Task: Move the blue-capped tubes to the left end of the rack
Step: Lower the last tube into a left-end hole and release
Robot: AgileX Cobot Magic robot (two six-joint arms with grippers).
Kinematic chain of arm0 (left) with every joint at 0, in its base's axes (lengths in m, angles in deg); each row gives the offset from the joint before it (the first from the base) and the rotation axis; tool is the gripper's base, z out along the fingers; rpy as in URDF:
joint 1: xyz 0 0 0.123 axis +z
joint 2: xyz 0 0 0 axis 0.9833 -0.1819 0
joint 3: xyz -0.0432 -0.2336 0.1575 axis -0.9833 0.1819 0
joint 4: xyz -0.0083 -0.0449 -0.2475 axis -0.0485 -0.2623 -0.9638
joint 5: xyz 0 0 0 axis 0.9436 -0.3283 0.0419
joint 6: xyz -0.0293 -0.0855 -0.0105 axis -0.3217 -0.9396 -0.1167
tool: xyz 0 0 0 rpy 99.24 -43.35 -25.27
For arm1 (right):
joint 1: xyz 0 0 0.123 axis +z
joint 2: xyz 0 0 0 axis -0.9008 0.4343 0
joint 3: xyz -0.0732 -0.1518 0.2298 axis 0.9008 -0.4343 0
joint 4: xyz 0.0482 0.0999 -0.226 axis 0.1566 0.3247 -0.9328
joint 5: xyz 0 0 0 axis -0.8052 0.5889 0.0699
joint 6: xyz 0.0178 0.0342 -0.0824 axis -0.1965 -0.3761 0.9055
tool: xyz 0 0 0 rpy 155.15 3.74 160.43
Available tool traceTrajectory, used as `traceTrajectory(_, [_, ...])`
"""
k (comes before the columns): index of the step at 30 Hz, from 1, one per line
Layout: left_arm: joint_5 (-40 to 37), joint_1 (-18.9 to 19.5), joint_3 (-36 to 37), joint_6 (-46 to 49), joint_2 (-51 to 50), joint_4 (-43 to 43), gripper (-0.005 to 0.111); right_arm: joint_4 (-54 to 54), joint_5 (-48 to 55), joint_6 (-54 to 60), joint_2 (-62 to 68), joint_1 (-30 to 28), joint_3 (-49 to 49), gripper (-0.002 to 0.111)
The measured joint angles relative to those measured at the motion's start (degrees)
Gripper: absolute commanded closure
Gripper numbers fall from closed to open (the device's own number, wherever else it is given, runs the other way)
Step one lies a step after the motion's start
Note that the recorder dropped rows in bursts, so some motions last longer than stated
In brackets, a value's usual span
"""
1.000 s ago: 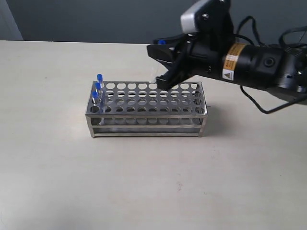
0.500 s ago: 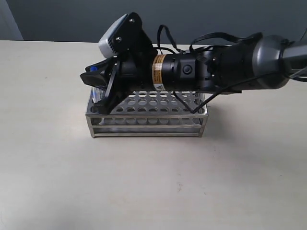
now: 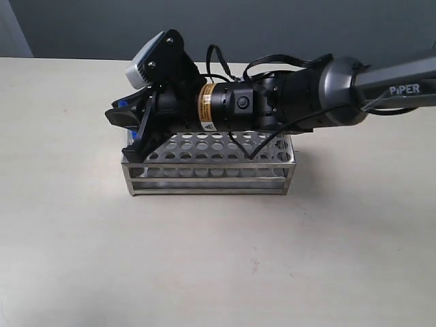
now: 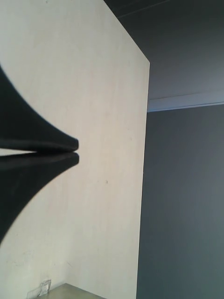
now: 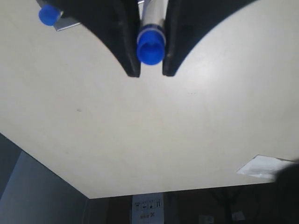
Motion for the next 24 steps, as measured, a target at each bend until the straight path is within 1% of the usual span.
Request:
traceTrajectory(8, [0.00,0.00,0.00,0.00,0.00,0.00,0.106,-0.64,0.86,0.00,2.99,0.00,0.75,0.108])
traceTrajectory(10, [0.00,0.00,0.00,0.00,0.00,0.00,0.106,-0.89,1.07,0.00,3.23,0.00,0.75,0.105])
traceTrajectory(11, [0.00,0.00,0.00,0.00,0.00,0.00,0.106,-0.89,1.07,0.00,3.38,0.00,0.75,0.102])
traceTrajectory(12, [0.00,0.00,0.00,0.00,0.00,0.00,0.106,-0.89,1.07,-0.13,3.42,0.00,0.75,0.097])
traceTrajectory(16, [0.00,0.00,0.00,0.00,0.00,0.00,0.106,-2.18,1.07,-0.74,3.86,0.00,0.75,0.070])
traceTrajectory(17, [0.00,0.00,0.00,0.00,0.00,0.00,0.106,-2.61,1.07,-0.99,3.86,0.00,0.75,0.065])
traceTrajectory(19, [0.00,0.00,0.00,0.00,0.00,0.00,0.106,-2.87,1.07,-1.37,3.86,0.00,0.75,0.060])
traceTrajectory(21, [0.00,0.00,0.00,0.00,0.00,0.00,0.106,-2.97,1.07,-1.48,3.86,0.00,0.75,0.060])
traceTrajectory(22, [0.00,0.00,0.00,0.00,0.00,0.00,0.106,-2.97,1.07,-1.48,3.86,0.00,0.75,0.063])
traceTrajectory(23, [0.00,0.00,0.00,0.00,0.00,0.00,0.106,-3.12,1.07,-1.60,3.75,0.00,0.75,0.070])
traceTrajectory(24, [0.00,0.00,0.00,0.00,0.00,0.00,0.106,-3.22,1.07,-1.89,3.56,0.00,0.75,0.082])
